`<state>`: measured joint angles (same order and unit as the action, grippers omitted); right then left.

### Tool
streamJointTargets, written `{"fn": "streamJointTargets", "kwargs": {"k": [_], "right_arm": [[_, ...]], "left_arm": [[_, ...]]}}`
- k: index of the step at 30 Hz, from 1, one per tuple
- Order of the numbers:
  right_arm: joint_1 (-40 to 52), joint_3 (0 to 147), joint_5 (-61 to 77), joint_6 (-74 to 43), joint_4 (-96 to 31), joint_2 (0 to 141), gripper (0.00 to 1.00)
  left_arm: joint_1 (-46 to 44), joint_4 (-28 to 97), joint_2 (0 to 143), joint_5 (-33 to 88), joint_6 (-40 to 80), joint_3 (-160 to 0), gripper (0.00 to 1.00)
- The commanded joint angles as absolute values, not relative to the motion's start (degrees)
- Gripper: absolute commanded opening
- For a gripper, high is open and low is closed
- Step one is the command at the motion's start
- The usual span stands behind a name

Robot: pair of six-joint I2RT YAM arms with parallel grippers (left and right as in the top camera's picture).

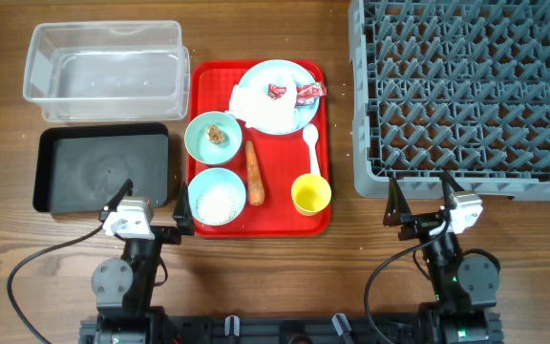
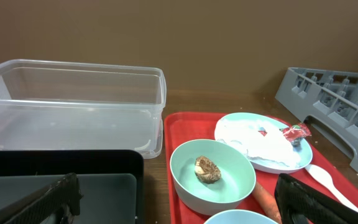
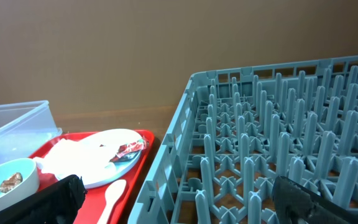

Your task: Sort waste into correct bins and load items into the dishwasher rack

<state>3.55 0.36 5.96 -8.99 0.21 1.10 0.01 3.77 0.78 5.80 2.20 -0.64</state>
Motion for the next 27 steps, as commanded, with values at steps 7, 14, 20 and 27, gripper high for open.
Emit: {"fn": "streamJointTargets", "kwargs": {"k": [7, 14, 20, 27], "right_arm": [[3.7, 0.3, 6.5, -9.4, 0.4, 0.6, 1.00], [3.7, 0.3, 6.5, -9.4, 0.4, 0.6, 1.00], [3.7, 0.3, 6.5, -9.4, 0.4, 0.6, 1.00], [3.7, 0.3, 6.5, -9.4, 1.3, 0.6, 1.00]], "left_arm": [[0.1, 4.0, 0.2, 5.3, 2.1, -0.3, 1.00], [0.1, 4.0, 0.2, 5.3, 2.1, -0.3, 1.00], [0.1, 4.0, 0.2, 5.3, 2.1, -0.3, 1.00], [0.1, 3.9, 0.2, 5.3, 2.1, -0.3, 1.00]]}}
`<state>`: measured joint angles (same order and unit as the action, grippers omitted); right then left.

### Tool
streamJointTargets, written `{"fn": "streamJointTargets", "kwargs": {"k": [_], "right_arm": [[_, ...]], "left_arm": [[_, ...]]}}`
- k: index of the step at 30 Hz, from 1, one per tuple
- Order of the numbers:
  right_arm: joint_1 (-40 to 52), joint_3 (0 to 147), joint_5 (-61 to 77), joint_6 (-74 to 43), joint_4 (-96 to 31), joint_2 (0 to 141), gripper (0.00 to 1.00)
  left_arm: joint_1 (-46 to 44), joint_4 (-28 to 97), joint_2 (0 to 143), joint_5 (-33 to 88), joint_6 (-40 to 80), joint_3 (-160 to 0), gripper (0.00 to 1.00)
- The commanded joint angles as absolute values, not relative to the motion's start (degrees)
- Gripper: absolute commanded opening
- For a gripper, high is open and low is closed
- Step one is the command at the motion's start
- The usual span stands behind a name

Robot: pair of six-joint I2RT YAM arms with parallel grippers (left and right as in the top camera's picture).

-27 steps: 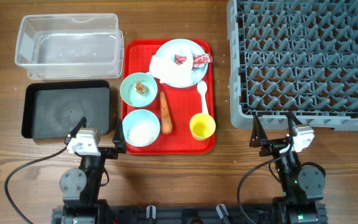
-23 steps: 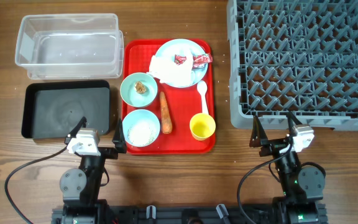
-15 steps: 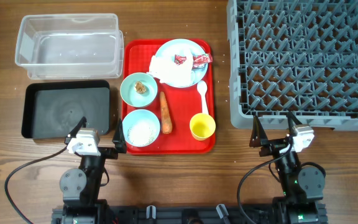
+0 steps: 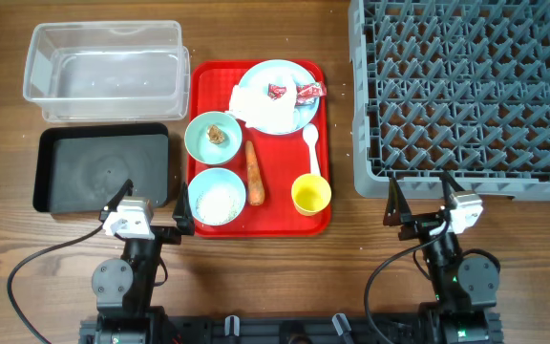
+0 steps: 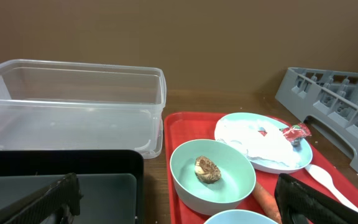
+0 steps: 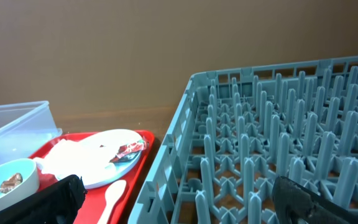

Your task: Sort waste into correct bins and load items into the dishwasher rack

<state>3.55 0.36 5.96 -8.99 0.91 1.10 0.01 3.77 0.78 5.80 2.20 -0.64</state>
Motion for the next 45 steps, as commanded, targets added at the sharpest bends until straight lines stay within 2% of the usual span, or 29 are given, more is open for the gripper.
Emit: {"fn": "streamJointTargets", "kwargs": {"k": [1, 6, 11, 18, 24, 31, 34, 36, 39, 41, 45], "right_arm": [[3.7, 0.3, 6.5, -9.4, 0.3, 0.6, 1.00], [3.7, 0.3, 6.5, -9.3, 2.0, 0.8, 1.00], [3.7, 1.8, 7.8, -12.0, 12.4, 0.8, 1.00], [3.7, 14.9, 7.8, -7.5, 12.9, 2.7, 1.00], [3.7, 31.3, 9.4, -7.6, 6.9, 18.2, 1.00], [3.7, 54.9, 13.1, -7.5, -15.6, 42.8, 1.00], [3.7, 63.9, 16.0, -7.5, -26.2, 52.6, 1.00], [3.7, 66.5, 16.3, -7.5, -30.1, 56.1, 1.00], [3.7, 67.4, 14.2, -7.5, -31.2, 60.6, 1.00], [3.7, 67.4, 14.6, -8.1, -31.7, 62.3, 1.00], [3.7, 67.3, 15.1, -8.1, -36.8, 62.9, 1.00]], "left_arm": [[0.1, 3.9, 0.2, 5.0, 2.1, -0.3, 1.00], [0.1, 2.7, 0.2, 4.9, 2.1, -0.3, 1.00], [0.1, -4.6, 0.2, 10.1, 2.1, -1.4, 1.00], [0.1, 0.3, 8.4, 11.2, 2.1, -16.9, 1.00], [0.1, 10.5, 30.1, 14.3, -1.3, -37.5, 1.00], [0.1, 26.7, 56.9, 18.3, -4.4, -63.4, 1.00], [-1.1, 40.1, 73.7, 18.7, -4.2, -80.8, 1.00], [-2.5, 47.9, 81.9, 18.6, -4.3, -91.0, 1.00], [-7.1, 62.4, 101.7, 17.2, -4.3, -117.0, 1.00], [-10.4, 66.9, 112.9, 15.8, -4.3, -129.2, 1.00], [-15.4, 64.8, 123.3, 16.0, -4.3, -132.2, 1.00]]}}
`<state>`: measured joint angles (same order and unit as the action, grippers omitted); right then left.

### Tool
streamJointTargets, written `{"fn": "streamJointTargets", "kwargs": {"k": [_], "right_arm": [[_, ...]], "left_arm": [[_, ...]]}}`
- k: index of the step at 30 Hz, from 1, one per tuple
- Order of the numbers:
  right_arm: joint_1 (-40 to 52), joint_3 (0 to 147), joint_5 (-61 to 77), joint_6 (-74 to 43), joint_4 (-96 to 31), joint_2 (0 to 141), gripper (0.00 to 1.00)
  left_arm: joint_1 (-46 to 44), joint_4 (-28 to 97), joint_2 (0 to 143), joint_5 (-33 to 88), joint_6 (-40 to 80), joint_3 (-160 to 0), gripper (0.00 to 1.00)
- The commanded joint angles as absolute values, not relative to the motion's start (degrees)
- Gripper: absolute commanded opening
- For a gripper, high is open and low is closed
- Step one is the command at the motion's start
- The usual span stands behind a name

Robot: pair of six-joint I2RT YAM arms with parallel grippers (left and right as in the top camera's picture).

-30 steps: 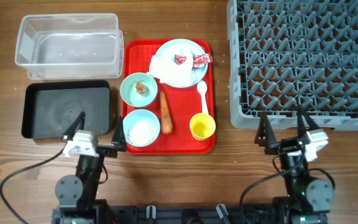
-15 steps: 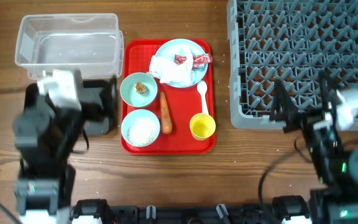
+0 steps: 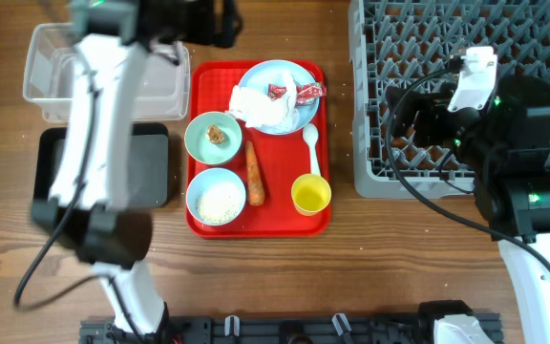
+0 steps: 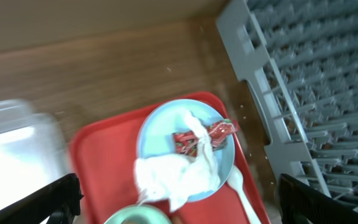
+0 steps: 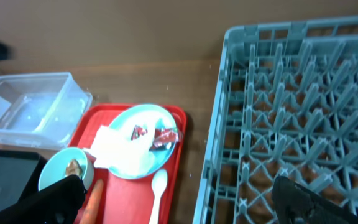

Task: Sort waste into correct bins and load items into the dishwasher rack
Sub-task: 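Reach the left gripper to the blue plate and grasp the white tissue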

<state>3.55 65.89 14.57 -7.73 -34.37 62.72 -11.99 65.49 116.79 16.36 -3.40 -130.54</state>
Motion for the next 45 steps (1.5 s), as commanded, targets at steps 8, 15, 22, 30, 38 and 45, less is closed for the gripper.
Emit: {"fn": "streamJointTargets", "kwargs": {"k": [8, 15, 22, 30, 38, 45], "right_arm": [[3.7, 67.3, 15.1, -7.9, -41.3, 62.9, 1.00], [3.7, 67.3, 15.1, -7.9, -41.3, 62.9, 1.00], [3.7, 67.3, 15.1, -7.9, -41.2, 63.5, 1.00], [3.7, 67.3, 15.1, -9.2, -41.3, 65.7, 1.00], [3.7, 67.3, 15.1, -9.2, -41.3, 65.8, 1.00], [3.7, 67.3, 15.1, -9.2, -41.2, 65.8, 1.00]], "left_arm": [[-22.7, 67.2, 135.2, 10.4, -3.5, -132.2, 1.00], [-23.0, 70.0, 139.3, 5.7, -0.4, -131.6, 1.00], [-23.1, 68.4, 142.3, 5.7, -0.4, -129.5, 1.00], [-25.1, 64.8, 146.8, 5.7, -0.4, -129.3, 1.00], [-25.8, 64.3, 147.7, 5.0, -0.6, -129.3, 0.04], [-24.4, 67.1, 138.9, 5.0, -0.6, -132.8, 0.04]]}}
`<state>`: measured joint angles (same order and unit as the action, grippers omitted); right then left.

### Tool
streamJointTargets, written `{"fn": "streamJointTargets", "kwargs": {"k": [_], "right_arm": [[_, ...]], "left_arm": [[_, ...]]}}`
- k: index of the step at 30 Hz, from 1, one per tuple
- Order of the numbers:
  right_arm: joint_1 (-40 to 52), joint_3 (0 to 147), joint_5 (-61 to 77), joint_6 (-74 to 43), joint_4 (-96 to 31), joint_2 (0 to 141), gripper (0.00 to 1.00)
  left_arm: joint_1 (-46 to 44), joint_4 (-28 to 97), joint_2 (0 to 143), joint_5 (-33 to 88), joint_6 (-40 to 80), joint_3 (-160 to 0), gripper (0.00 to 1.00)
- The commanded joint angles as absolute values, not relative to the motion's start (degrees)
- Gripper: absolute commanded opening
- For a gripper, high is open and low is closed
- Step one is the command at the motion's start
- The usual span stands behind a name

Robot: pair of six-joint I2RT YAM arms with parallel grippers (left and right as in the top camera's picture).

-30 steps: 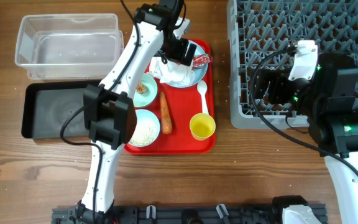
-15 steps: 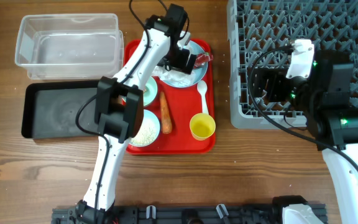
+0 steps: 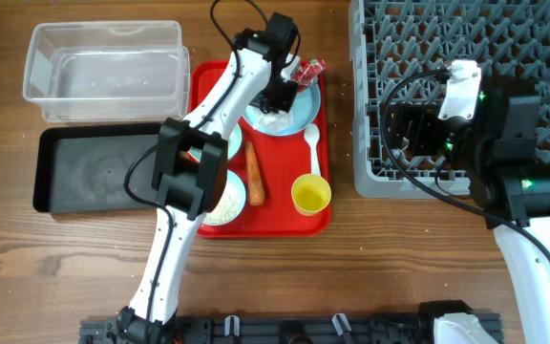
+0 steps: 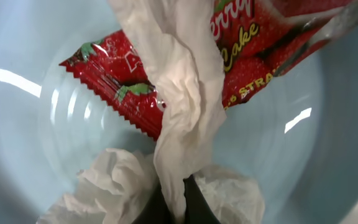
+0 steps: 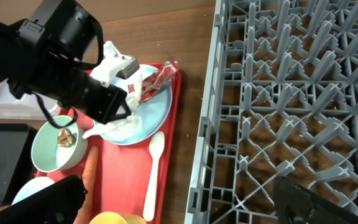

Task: Sort waste into correct bins and load items into the dishwasher rack
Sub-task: 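Reach the left gripper to the blue plate and grasp the white tissue, then carry the tissue left and drop it into the clear plastic bin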

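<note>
On the light blue plate [image 4: 30, 124] at the back of the red tray [image 3: 318, 218] lies a crumpled white napkin [image 4: 185, 112] with two red strawberry wrappers [image 4: 129, 81] beside it. My left gripper [image 4: 173, 202] is down on the plate, shut on a fold of the napkin; from the right wrist camera the left gripper [image 5: 114, 102] shows at the plate. My right gripper [image 5: 179, 202] hangs open and empty over the front left corner of the grey dishwasher rack [image 3: 466, 57].
The tray also holds a bowl with a food scrap [image 3: 213, 136], a bowl of white grains [image 3: 220, 203], a carrot [image 3: 254, 175], a white spoon [image 3: 311, 148] and a yellow cup [image 3: 310, 195]. A clear bin [image 3: 103, 29] and a black bin [image 3: 98, 170] stand left.
My left gripper was open high above the plate; now it is down on the plate and shut on the napkin. The right gripper stays open over the rack's left part.
Both arms first sat folded at the table's near edge with open grippers, unchanged at the second moment. Then the left one was raised over the tray's far end and the right over the rack. Now the left grips the napkin on the plate.
</note>
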<state>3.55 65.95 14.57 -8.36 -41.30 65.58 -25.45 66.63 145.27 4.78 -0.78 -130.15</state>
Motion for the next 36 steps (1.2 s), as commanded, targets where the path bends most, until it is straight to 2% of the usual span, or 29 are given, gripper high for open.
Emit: {"fn": "streamJointTargets", "kwargs": {"k": [1, 8, 13, 18, 19, 20, 21, 22, 23, 33, 34, 36], "right_arm": [[3.7, 67.3, 15.1, -9.2, -41.3, 65.8, 1.00], [3.7, 67.3, 15.1, -9.2, -41.3, 65.8, 1.00], [3.7, 67.3, 15.1, -9.2, -41.2, 65.8, 1.00], [3.7, 67.3, 15.1, -9.2, -41.2, 65.8, 1.00], [3.7, 67.3, 15.1, -9.2, -41.2, 65.8, 0.99], [3.7, 67.3, 15.1, -9.2, -41.2, 65.8, 1.00], [3.7, 67.3, 15.1, -9.2, -41.2, 65.8, 1.00], [3.7, 67.3, 15.1, -9.2, -41.2, 65.8, 1.00], [3.7, 67.3, 15.1, -9.2, -41.2, 65.8, 0.99], [3.7, 67.3, 15.1, -9.2, -41.2, 65.8, 1.00], [3.7, 67.3, 15.1, -9.1, -41.2, 65.8, 1.00], [3.7, 67.3, 15.1, -9.1, -41.3, 65.8, 1.00]], "left_arm": [[-23.8, 67.0, 136.6, 5.0, -0.6, -132.8, 0.04], [-14.5, 67.1, 125.9, 4.3, -0.6, -132.8, 0.04], [-2.7, 66.6, 126.1, 1.6, -0.7, -132.1, 0.04], [5.1, 63.9, 128.5, 1.6, -0.6, -130.0, 0.04], [6.2, 63.0, 129.4, 1.7, -0.6, -129.3, 0.13], [6.9, 62.7, 130.2, 1.7, -0.6, -129.2, 0.46], [7.5, 62.5, 131.4, 1.7, -0.6, -129.2, 0.94], [7.7, 62.3, 132.2, 1.8, -0.6, -129.2, 1.00], [7.8, 62.3, 132.6, 1.8, -0.6, -129.2, 1.00], [3.7, 61.1, 126.8, 1.4, -1.1, -131.6, 1.00], [3.4, 61.5, 126.9, 0.3, -1.0, -131.6, 0.82], [3.5, 62.4, 127.3, -2.0, 0.1, -131.4, 0.12]]}}
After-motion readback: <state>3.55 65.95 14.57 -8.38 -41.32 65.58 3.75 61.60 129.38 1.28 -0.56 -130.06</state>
